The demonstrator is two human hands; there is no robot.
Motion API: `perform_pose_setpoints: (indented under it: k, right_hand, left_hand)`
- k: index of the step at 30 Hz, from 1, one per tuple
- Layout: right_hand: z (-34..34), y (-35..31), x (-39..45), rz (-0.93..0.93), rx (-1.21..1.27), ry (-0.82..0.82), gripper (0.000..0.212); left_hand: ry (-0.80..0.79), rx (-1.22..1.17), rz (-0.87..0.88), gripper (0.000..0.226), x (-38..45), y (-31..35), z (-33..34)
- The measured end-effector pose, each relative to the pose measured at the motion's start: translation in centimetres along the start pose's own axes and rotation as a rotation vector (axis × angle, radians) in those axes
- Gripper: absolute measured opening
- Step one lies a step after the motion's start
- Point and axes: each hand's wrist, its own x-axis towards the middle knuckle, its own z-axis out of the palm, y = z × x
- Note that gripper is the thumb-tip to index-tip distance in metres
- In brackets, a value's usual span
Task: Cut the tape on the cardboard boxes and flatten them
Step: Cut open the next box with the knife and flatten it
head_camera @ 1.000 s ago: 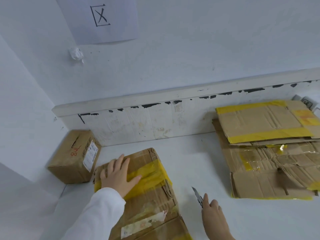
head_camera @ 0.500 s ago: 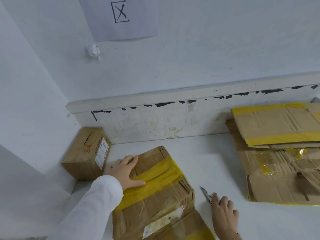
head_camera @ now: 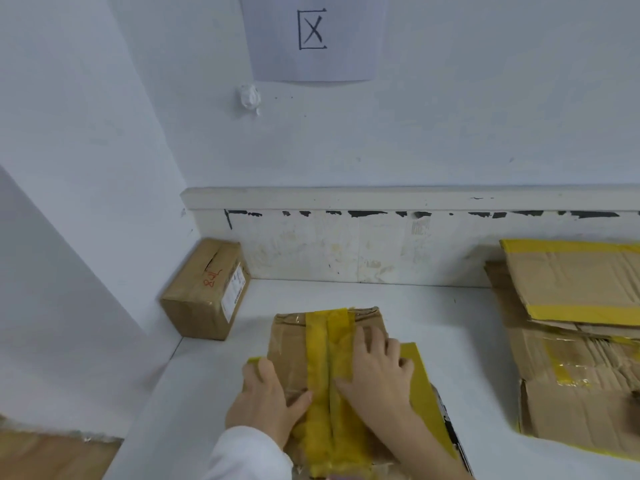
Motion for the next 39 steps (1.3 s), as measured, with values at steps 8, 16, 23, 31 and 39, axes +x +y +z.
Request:
perform_pose_setpoints:
  k: [8, 16, 23, 31, 39]
  right_hand:
    - [1.4, -2.4, 0.9, 0.096, -0.247, -0.170, 0.093]
    - [1.9, -4.3, 1.5, 0.140, -0.351, -0.197, 0.064]
    - [-0.4, -3.5, 1.1, 0.096, -0.148, -0.279, 0.071]
    - [-7.8, 5.1, 1.4, -0.109, 0.848, -0.290, 0.048]
    - [-6.4, 9.8, 1.2, 0.072, 0.874, -0.250, 0.028]
  left_hand:
    - [0.142, 0.078, 0.400, 0.079, 0.0, 0.8, 0.2]
    - [0.137, 0.051, 0.453, 0.080, -0.5, 0.6, 0.1]
    - [0.185, 0.043, 0.402, 0.075, 0.1, 0.4, 0.5]
    - [-0.002, 0.092, 0.367, 0.064, 0.6, -0.4, 1.4]
    - [-0.156, 0.082, 0.217, 0.099, 0.9, 1.5, 0.8]
